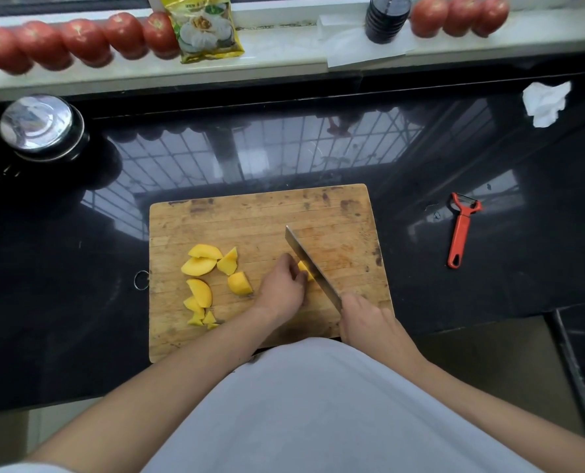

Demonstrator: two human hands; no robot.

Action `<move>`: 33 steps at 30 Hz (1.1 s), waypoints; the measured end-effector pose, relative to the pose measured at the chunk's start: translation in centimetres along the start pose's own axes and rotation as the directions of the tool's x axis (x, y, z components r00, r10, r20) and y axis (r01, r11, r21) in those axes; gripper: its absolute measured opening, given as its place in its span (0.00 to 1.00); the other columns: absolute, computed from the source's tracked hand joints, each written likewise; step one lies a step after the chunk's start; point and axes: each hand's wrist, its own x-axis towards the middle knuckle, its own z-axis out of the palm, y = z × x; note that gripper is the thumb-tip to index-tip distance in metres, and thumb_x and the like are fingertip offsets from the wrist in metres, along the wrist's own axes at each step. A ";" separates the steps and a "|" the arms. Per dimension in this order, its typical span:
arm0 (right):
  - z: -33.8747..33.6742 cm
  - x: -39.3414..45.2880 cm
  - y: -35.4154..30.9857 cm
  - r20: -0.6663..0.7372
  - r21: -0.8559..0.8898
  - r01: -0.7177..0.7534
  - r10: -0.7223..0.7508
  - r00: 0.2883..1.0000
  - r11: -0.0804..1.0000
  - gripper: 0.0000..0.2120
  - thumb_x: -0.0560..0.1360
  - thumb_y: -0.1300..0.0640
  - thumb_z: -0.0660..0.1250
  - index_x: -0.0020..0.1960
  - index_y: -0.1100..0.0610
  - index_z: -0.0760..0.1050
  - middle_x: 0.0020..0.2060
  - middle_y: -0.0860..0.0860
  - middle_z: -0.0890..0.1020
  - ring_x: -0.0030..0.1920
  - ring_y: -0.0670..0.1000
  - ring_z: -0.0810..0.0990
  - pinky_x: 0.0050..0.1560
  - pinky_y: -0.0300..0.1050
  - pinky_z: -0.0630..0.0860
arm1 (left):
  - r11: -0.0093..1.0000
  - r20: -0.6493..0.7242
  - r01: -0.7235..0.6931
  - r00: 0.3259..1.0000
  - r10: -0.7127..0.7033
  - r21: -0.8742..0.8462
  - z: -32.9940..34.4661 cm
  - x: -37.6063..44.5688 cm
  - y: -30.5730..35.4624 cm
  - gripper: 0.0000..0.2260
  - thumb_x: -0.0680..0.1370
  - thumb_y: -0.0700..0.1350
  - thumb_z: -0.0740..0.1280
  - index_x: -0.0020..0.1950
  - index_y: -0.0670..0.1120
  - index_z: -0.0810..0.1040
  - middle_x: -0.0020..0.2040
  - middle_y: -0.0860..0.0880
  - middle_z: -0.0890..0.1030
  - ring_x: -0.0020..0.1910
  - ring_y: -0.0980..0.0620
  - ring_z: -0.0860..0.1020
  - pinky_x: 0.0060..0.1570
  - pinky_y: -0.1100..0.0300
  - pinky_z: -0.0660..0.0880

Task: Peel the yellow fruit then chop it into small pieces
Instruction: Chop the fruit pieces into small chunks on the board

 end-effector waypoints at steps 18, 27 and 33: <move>0.9 3.3 -2.0 0.033 0.060 -0.036 0.034 0.999 0.998 0.07 0.84 0.61 0.50 0.58 0.57 0.65 0.53 0.54 0.75 0.52 0.61 0.78 0.48 0.54 0.74 | 0.997 0.031 -0.002 0.999 0.004 -0.078 -0.2 0.0 0.3 0.09 0.85 0.43 0.61 0.46 0.53 0.68 0.47 0.42 0.82 0.39 0.41 0.84 0.31 0.54 0.81; 0.2 0.5 -0.7 -0.087 0.100 -0.049 0.057 0.995 0.994 0.04 0.85 0.56 0.56 0.52 0.49 0.65 0.46 0.49 0.78 0.44 0.53 0.82 0.45 0.53 0.81 | 0.999 0.021 -0.003 1.000 0.002 0.053 -0.3 0.0 0.5 0.08 0.85 0.49 0.61 0.48 0.49 0.69 0.40 0.44 0.83 0.37 0.44 0.84 0.44 0.41 0.83; -0.4 0.5 -1.1 -0.028 0.073 -0.068 0.070 0.997 0.995 0.03 0.85 0.57 0.55 0.54 0.50 0.65 0.44 0.48 0.75 0.46 0.52 0.81 0.47 0.51 0.81 | 0.999 0.006 0.003 1.000 -0.003 0.033 -0.2 0.0 0.4 0.09 0.85 0.49 0.61 0.47 0.50 0.69 0.40 0.44 0.83 0.37 0.43 0.84 0.43 0.40 0.82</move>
